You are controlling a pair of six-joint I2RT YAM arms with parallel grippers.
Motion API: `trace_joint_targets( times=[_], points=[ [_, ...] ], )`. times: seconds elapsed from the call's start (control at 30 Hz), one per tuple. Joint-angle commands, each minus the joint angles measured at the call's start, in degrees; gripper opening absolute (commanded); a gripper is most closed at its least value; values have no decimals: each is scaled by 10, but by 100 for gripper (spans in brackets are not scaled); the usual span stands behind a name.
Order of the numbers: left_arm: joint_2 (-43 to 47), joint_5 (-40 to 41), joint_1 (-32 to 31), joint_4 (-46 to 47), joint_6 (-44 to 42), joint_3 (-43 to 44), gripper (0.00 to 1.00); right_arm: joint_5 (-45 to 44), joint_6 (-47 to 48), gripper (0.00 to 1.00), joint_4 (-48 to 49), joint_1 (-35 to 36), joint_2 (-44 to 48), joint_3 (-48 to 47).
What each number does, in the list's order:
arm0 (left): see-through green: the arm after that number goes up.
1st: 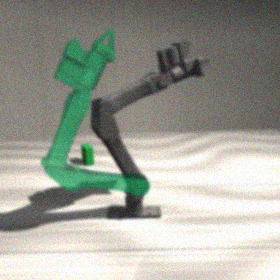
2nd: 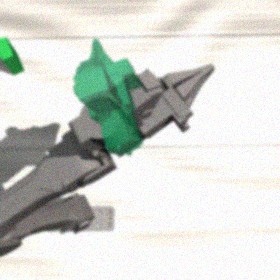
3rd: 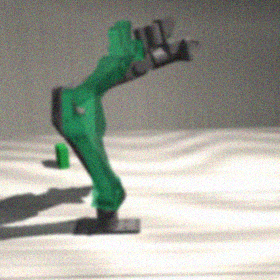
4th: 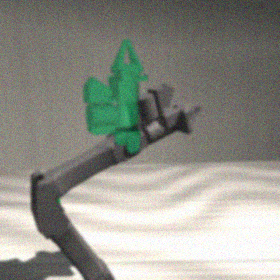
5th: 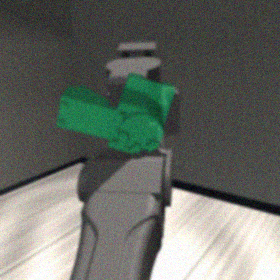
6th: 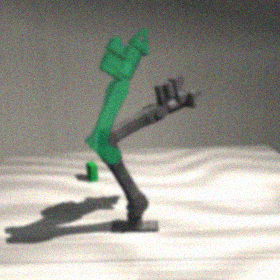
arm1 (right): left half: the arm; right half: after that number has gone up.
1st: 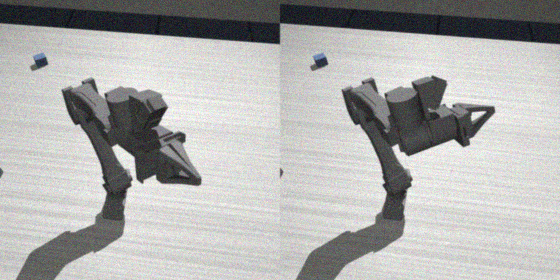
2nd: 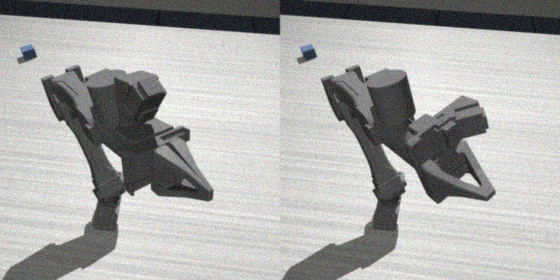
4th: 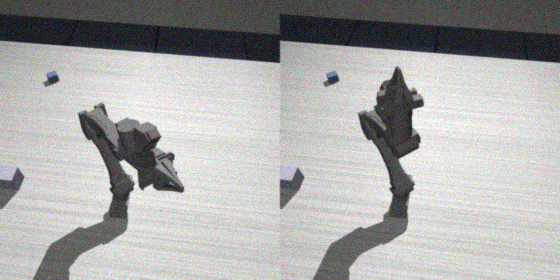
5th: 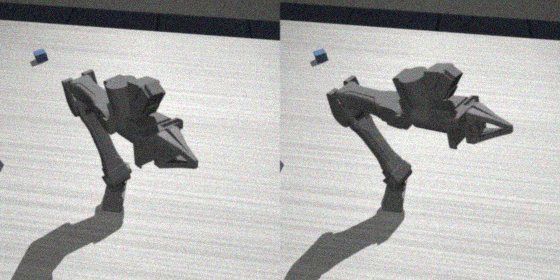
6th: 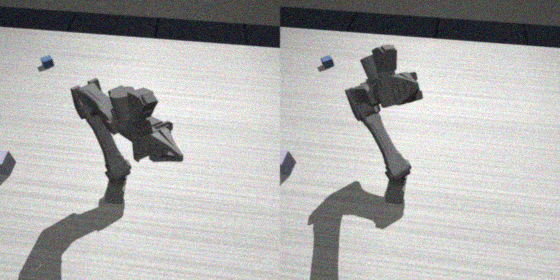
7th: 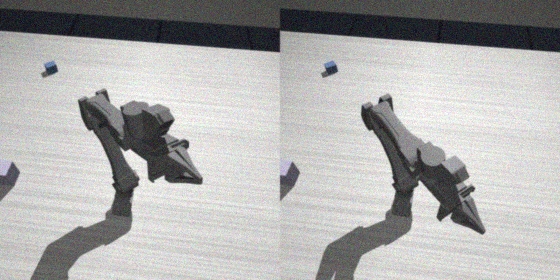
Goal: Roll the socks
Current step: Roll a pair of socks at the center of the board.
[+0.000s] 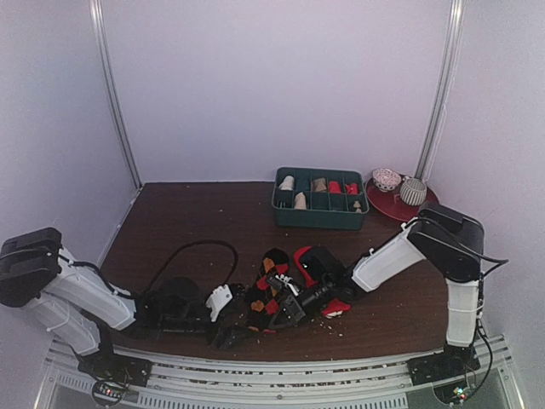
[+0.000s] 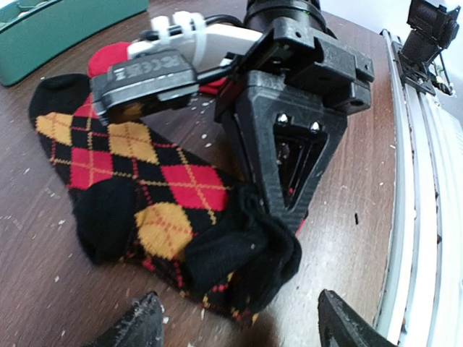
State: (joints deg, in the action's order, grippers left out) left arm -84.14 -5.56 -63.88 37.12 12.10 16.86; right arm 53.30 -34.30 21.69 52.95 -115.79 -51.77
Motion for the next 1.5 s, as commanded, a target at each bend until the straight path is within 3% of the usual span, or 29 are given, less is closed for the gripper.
trace_joint_targets(
  times=[0.0,0.13,0.3,0.57,0.63,0.73,0.97,1.13,1.2,1.33,1.47],
  points=[
    [-38,-31,-2,77,-14,28,71,-52,-4,0,-100,0,-42,23],
    [-57,-29,-2,96,-7,33,68,-51,2,0,-103,0,-41,22],
    [-88,-22,-2,102,3,42,46,-51,5,0,-104,-1,-40,26],
    [-129,-36,-2,114,11,54,32,-59,18,0,-111,0,-36,23],
    [-131,-38,-2,106,10,58,23,-59,25,0,-114,0,-33,19],
    [-126,-34,-1,79,24,64,1,-55,40,0,-114,0,-24,14],
    [-131,-24,8,-94,112,118,0,-55,98,6,-88,5,21,18],
    [-127,-59,34,-163,175,116,0,-117,177,20,-84,6,104,49],
    [-125,-79,49,-171,192,107,0,-156,221,33,-86,10,146,63],
    [-129,-110,67,-178,205,103,0,-260,343,43,-68,50,250,112],
    [-138,-128,72,-193,207,116,0,-400,495,50,-51,125,297,151]
  ],
)
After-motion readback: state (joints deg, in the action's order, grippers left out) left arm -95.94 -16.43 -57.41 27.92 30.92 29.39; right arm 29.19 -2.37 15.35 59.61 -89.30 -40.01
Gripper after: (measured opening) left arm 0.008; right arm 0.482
